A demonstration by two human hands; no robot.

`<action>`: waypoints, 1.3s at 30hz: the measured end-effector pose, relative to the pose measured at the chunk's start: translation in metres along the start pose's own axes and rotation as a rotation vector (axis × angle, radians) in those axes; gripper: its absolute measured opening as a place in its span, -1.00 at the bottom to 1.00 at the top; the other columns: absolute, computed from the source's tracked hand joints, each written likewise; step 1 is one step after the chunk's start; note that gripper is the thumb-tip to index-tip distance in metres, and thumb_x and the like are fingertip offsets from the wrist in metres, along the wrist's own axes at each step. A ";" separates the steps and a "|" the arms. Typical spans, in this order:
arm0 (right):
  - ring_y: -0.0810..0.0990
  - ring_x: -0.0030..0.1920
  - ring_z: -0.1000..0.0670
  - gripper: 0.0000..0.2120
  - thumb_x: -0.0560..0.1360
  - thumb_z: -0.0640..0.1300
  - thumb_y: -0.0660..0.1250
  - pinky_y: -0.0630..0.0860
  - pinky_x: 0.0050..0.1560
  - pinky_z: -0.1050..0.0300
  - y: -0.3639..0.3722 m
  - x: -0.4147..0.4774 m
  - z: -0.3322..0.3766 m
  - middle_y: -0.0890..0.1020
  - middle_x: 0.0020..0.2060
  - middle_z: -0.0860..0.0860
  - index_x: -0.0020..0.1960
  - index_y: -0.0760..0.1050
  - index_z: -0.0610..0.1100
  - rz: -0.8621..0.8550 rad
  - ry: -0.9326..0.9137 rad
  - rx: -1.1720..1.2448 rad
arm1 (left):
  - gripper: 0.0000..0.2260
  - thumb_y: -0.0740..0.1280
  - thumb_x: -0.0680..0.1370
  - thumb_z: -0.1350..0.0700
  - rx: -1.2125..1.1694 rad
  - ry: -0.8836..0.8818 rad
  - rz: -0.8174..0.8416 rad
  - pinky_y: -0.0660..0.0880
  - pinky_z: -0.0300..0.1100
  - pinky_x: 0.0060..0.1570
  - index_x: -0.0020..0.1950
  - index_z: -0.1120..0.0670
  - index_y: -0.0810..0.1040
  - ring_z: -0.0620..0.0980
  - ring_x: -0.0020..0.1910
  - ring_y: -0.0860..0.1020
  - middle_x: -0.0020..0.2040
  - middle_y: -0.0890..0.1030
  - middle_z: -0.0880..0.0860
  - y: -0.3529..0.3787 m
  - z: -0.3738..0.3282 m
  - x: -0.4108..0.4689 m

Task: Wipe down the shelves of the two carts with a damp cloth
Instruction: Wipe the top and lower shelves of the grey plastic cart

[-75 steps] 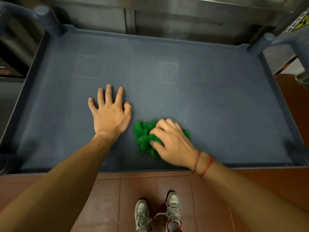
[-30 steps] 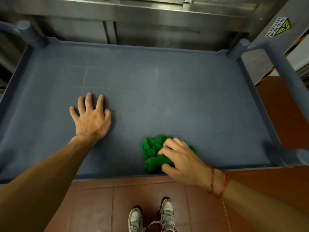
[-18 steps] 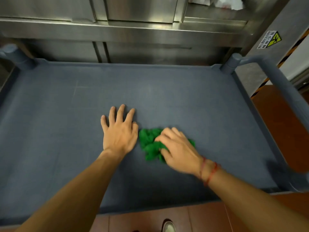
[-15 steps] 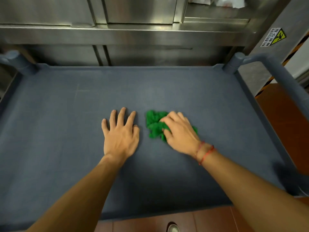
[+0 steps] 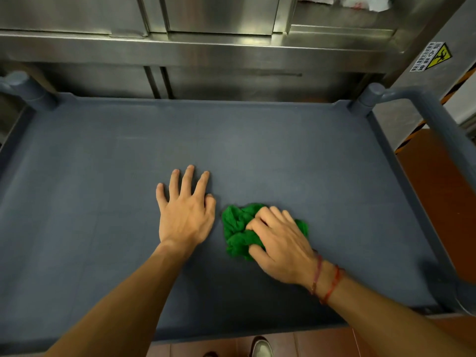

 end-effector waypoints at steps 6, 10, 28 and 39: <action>0.47 -0.05 -0.20 -0.72 0.43 0.00 0.16 0.36 -0.05 -0.11 0.003 0.070 -0.028 0.52 -0.07 -0.12 0.00 0.52 -0.12 -0.048 -0.029 -0.085 | -0.48 -0.04 0.59 -0.10 -0.008 -0.014 -0.006 0.07 0.31 0.45 0.54 -0.05 0.28 0.19 0.55 0.13 0.56 0.25 0.09 0.004 0.001 0.001; 0.49 0.05 -0.24 -0.64 0.46 0.01 0.14 0.39 0.00 -0.12 0.003 0.147 -0.058 0.54 0.02 -0.17 0.11 0.54 -0.15 -0.135 0.067 -0.112 | -0.47 -0.06 0.59 -0.11 -0.009 -0.015 -0.006 0.04 0.28 0.48 0.55 -0.07 0.25 0.17 0.57 0.09 0.58 0.21 0.07 0.006 0.002 0.001; 0.45 -0.06 -0.13 -0.66 0.40 -0.03 0.17 0.40 -0.10 -0.07 0.009 0.111 -0.031 0.52 -0.04 -0.04 0.09 0.55 -0.09 -0.118 0.043 -0.049 | -0.48 0.02 0.59 -0.11 0.019 -0.019 0.004 0.11 0.29 0.46 0.54 -0.04 0.30 0.16 0.56 0.15 0.57 0.24 0.08 0.004 0.002 0.002; 0.39 0.24 -0.22 -0.62 0.50 -0.16 0.29 0.30 0.17 -0.08 -0.010 0.259 -0.106 0.51 0.22 -0.07 0.31 0.53 0.01 -0.250 0.228 -0.047 | -0.48 0.04 0.58 -0.12 0.022 -0.038 -0.006 0.14 0.29 0.46 0.54 -0.07 0.29 0.16 0.56 0.16 0.58 0.24 0.06 0.007 0.001 0.006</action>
Point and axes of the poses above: each hand's wrist, its own x-axis towards the middle knuckle, its own y-axis out of the palm, z = x × y, the point moved 1 cm from there along x, towards the middle knuckle
